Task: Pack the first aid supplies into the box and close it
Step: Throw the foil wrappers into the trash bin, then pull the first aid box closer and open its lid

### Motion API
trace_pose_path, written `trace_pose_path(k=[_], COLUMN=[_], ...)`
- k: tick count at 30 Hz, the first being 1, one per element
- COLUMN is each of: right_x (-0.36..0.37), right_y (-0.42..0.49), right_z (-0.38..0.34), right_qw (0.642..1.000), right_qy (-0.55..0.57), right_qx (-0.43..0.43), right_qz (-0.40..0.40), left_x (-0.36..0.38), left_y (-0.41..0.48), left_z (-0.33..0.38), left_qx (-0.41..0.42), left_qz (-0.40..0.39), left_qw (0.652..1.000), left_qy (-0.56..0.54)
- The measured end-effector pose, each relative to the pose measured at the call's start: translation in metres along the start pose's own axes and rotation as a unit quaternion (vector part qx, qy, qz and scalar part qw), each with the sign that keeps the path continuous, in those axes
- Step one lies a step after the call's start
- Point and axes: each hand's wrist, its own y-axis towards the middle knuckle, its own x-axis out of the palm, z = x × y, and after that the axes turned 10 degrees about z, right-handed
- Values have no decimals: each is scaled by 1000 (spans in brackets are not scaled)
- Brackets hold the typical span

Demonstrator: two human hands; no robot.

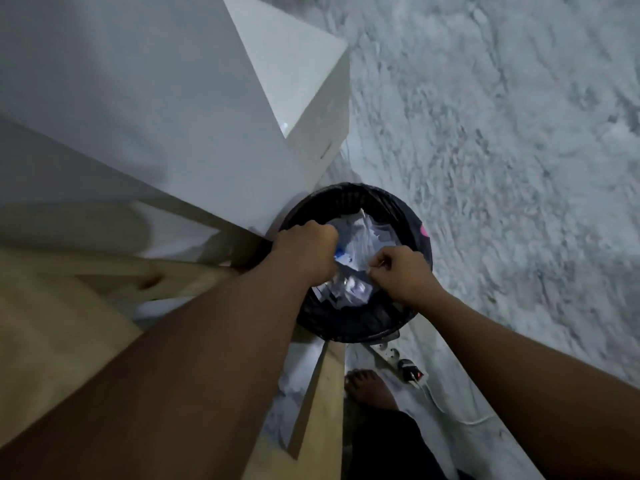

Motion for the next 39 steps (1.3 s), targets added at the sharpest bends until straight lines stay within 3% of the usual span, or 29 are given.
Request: trace_pose_path(k=[5,10,15,20,28,34,39], right_x=[-65,-141,-191,-202,-130,-37,38], right_y=[-32,-87,-174,-275,-424,-513,-536], right_z=[-75,-191,-323,-432,-538,-565,-543], right_qw=[998,987,959,925,860,826,814], right_qy=[-8,-37,-61,-60,-64,-44,-48], right_qx=[-55,-151,-274,-372,-506,-551,-563], right_qz=[17,39,41,39,-31,-107,-132], left_x=[-94,-207,-298,-344,-314,-215,-120], left_y=[-63,-155,-273,-400,-605,-741,-792], left_z=[7,-3,-30,-74,-171,-230,-253], left_qx=[-17,-52,-94,-134,-274,-420,-510], left_qz=[28,116,220,319,406,468,465], left_qw=[999,990,967,932,859,741,662], left_qy=[-29,-54,-92,-103,-150,-235,-292])
